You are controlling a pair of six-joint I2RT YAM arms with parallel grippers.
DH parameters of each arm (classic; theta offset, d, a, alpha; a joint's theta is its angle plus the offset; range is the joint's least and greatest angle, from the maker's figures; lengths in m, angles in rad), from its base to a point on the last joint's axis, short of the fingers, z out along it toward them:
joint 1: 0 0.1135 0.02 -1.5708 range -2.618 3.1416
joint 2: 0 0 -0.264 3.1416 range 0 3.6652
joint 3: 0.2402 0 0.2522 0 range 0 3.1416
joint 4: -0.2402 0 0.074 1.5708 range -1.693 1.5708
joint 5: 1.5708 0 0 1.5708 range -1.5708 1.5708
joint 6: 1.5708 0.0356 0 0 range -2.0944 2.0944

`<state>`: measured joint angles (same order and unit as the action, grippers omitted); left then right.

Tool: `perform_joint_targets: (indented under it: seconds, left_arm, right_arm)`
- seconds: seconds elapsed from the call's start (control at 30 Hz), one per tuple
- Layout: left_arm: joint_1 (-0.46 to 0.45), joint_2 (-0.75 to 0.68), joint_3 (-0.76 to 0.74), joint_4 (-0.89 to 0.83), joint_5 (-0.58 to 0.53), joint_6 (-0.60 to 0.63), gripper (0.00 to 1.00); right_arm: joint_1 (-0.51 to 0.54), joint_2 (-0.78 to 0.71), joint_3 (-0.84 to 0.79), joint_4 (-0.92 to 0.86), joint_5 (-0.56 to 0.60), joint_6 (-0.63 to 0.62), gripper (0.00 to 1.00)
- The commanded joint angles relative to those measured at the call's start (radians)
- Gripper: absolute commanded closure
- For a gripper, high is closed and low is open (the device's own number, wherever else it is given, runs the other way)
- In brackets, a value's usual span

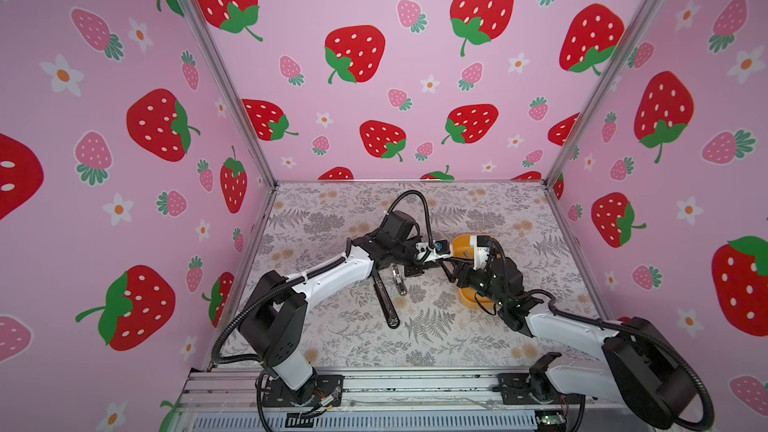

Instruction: Load the staples into the stapler

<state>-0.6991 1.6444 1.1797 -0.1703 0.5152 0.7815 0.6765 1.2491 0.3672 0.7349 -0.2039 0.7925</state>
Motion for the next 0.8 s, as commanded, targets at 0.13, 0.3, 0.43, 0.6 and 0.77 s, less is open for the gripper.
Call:
perform_joint_targets:
  seconds: [0.13,0.3,0.43,0.6,0.77]
  left_arm:
    - [-0.011,-0.042,-0.005,0.033,0.09,0.002,1.0]
    - [-0.01,-0.052,-0.007,0.047,0.106,-0.007,1.0]
    - [-0.01,-0.05,-0.003,0.054,0.107,-0.017,1.0]
    - [-0.008,-0.057,-0.025,0.071,0.129,0.009,1.0]
    - [0.006,-0.095,-0.09,0.182,0.134,-0.036,1.0]
  right_arm:
    - [0.015,0.064,0.034,0.036,-0.019,0.02,0.41]
    - [0.018,0.087,0.033,0.046,-0.023,0.021,0.41]
    - [0.018,0.103,0.03,0.049,-0.023,0.02,0.42]
    - [0.018,0.117,0.023,0.051,-0.017,0.02,0.43]
    - [0.02,0.119,0.012,0.054,-0.008,0.02,0.44]
